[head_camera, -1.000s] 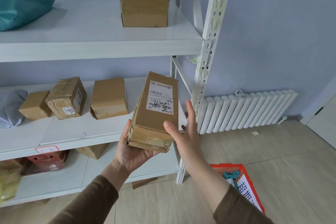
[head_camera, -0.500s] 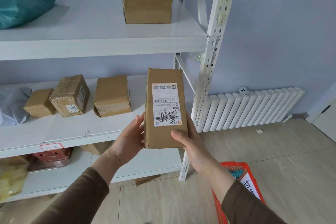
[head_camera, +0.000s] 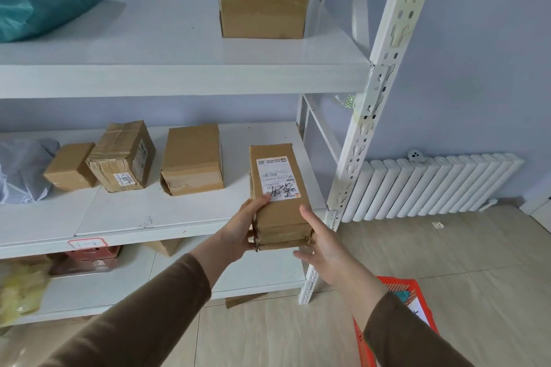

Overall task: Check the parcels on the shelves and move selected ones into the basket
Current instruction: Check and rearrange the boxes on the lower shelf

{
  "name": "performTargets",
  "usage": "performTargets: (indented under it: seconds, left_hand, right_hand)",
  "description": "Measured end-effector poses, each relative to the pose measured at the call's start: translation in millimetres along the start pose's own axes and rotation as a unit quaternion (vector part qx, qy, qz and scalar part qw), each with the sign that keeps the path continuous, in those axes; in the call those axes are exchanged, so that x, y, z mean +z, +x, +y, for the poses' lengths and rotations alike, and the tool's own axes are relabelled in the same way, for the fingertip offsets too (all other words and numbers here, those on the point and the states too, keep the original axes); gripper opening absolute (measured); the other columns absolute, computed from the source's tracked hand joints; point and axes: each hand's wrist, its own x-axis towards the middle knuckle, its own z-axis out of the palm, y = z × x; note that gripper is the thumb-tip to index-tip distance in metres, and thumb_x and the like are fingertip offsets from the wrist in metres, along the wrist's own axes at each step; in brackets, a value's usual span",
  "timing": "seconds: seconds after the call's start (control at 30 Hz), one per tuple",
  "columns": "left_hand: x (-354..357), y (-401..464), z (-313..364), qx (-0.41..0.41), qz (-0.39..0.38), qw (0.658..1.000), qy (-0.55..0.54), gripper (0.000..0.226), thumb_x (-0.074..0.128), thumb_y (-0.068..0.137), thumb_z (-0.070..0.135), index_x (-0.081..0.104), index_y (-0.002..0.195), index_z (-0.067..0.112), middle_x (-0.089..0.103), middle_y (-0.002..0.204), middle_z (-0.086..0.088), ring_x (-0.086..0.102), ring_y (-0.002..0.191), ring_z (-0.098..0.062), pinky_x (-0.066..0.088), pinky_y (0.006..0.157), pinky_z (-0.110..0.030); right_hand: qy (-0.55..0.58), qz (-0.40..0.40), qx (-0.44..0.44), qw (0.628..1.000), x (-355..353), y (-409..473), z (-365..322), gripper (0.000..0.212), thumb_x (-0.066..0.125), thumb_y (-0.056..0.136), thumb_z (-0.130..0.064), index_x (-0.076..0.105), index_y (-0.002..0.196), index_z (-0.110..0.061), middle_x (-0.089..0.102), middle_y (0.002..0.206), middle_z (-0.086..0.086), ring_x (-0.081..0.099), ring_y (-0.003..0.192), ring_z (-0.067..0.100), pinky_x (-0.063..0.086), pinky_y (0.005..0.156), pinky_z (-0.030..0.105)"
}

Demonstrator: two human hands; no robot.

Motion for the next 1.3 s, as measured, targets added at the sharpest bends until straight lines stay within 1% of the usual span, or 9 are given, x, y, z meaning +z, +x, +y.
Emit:
performTargets:
  seconds: [0.13, 0.3, 0.5, 0.67, 0.83, 0.93, 1.07, 1.2, 1.3]
  left_hand:
    - [3, 46, 17, 0.029, 0.009, 1.000, 0.008, 0.078, 0.075, 0.082, 0.060, 0.047, 0.145, 0.024, 0.067, 0.130, -0.003, 0.065, 0.119, -0.024, 0.053, 0.103, -0.042]
    - [-2, 99, 34, 0.040, 0.002, 0.999, 0.018, 0.049, 0.060, 0.102, 0.043, 0.050, 0.145, 0.023, 0.066, 0.135, 0.000, 0.060, 0.125, -0.020, 0.043, 0.111, -0.037]
    - [-8, 151, 48, 0.040, -0.002, 0.999, 0.026, 0.067, 0.058, 0.091, 0.059, 0.047, 0.151, 0.031, 0.063, 0.139, 0.003, 0.056, 0.132, -0.023, 0.035, 0.122, -0.048]
    - [-7, 180, 51, 0.038, -0.012, 0.998, 0.050, 0.065, 0.058, 0.090, 0.062, 0.043, 0.148, 0.037, 0.056, 0.147, 0.007, 0.046, 0.141, -0.024, 0.027, 0.125, -0.050]
    - [1, 176, 53, 0.045, -0.001, 0.996, 0.074, 0.068, 0.053, 0.103, 0.052, 0.023, 0.161, 0.030, 0.044, 0.157, 0.000, 0.041, 0.142, -0.027, 0.028, 0.118, -0.043]
    - [-4, 151, 65, 0.085, 0.031, 0.992, 0.093, 0.087, 0.058, 0.099, 0.056, 0.008, 0.165, 0.030, 0.030, 0.167, 0.000, 0.031, 0.152, -0.028, 0.027, 0.119, -0.044]
    - [-53, 114, 83, 0.282, 0.114, 0.928, 0.213, 0.082, 0.062, 0.101, 0.046, 0.017, 0.166, 0.025, 0.018, 0.173, 0.006, 0.012, 0.159, -0.012, 0.016, 0.124, -0.031]
    - [-146, 104, 97, 0.346, 0.259, 0.862, 0.264, 0.071, 0.060, 0.103, 0.037, 0.025, 0.163, 0.021, 0.022, 0.172, 0.002, 0.011, 0.160, -0.014, 0.014, 0.125, -0.031]
    - [-215, 114, 104, 0.263, 0.332, 0.882, 0.205, 0.075, 0.064, 0.100, 0.034, 0.026, 0.163, 0.020, 0.031, 0.168, 0.000, 0.028, 0.156, -0.020, 0.024, 0.127, -0.042]
  right_hand:
    - [0.028, 0.054, -0.012, 0.998, 15, 53, -28, 0.058, 0.078, 0.081, -0.055, 0.063, 0.129, -0.026, 0.071, 0.124, 0.005, 0.066, 0.117, 0.024, 0.054, 0.103, 0.049]
    - [0.017, 0.093, -0.013, 0.995, 30, 115, -63, 0.056, 0.076, 0.084, -0.053, 0.060, 0.129, -0.022, 0.070, 0.118, 0.006, 0.066, 0.109, 0.024, 0.058, 0.097, 0.048]
    - [0.028, 0.107, -0.030, 0.993, 43, 165, -82, 0.040, 0.064, 0.097, -0.048, 0.061, 0.129, -0.023, 0.071, 0.117, 0.004, 0.067, 0.104, 0.018, 0.056, 0.092, 0.039]
    - [0.037, 0.134, -0.044, 0.989, 43, 185, -88, 0.016, 0.052, 0.107, -0.033, 0.061, 0.096, -0.026, 0.065, 0.095, -0.006, 0.059, 0.084, 0.005, 0.046, 0.088, 0.032]
    - [-0.055, 0.180, -0.067, 0.980, 43, 198, -83, 0.023, 0.048, 0.107, -0.036, 0.061, 0.115, -0.019, 0.065, 0.132, 0.008, 0.060, 0.107, 0.021, 0.046, 0.099, 0.038]
    - [-0.230, 0.248, -0.176, 0.925, 53, 193, -86, 0.052, 0.052, 0.105, -0.040, 0.046, 0.149, -0.013, 0.050, 0.154, 0.011, 0.044, 0.142, 0.032, 0.037, 0.116, 0.044]
    - [-0.369, 0.196, -0.460, 0.784, 102, 176, -90, 0.047, 0.058, 0.103, -0.023, 0.050, 0.147, -0.011, 0.048, 0.157, 0.008, 0.036, 0.149, 0.026, 0.029, 0.122, 0.037]
    - [-0.332, 0.043, -0.417, 0.845, 168, 167, -80, 0.053, 0.057, 0.104, -0.027, 0.043, 0.154, -0.016, 0.045, 0.158, -0.001, 0.038, 0.146, 0.012, 0.027, 0.116, 0.021]
    - [-0.299, 0.002, -0.269, 0.915, 207, 185, -75, 0.065, 0.057, 0.103, -0.030, 0.029, 0.161, -0.019, 0.032, 0.167, -0.002, 0.031, 0.153, 0.016, 0.025, 0.114, 0.023]
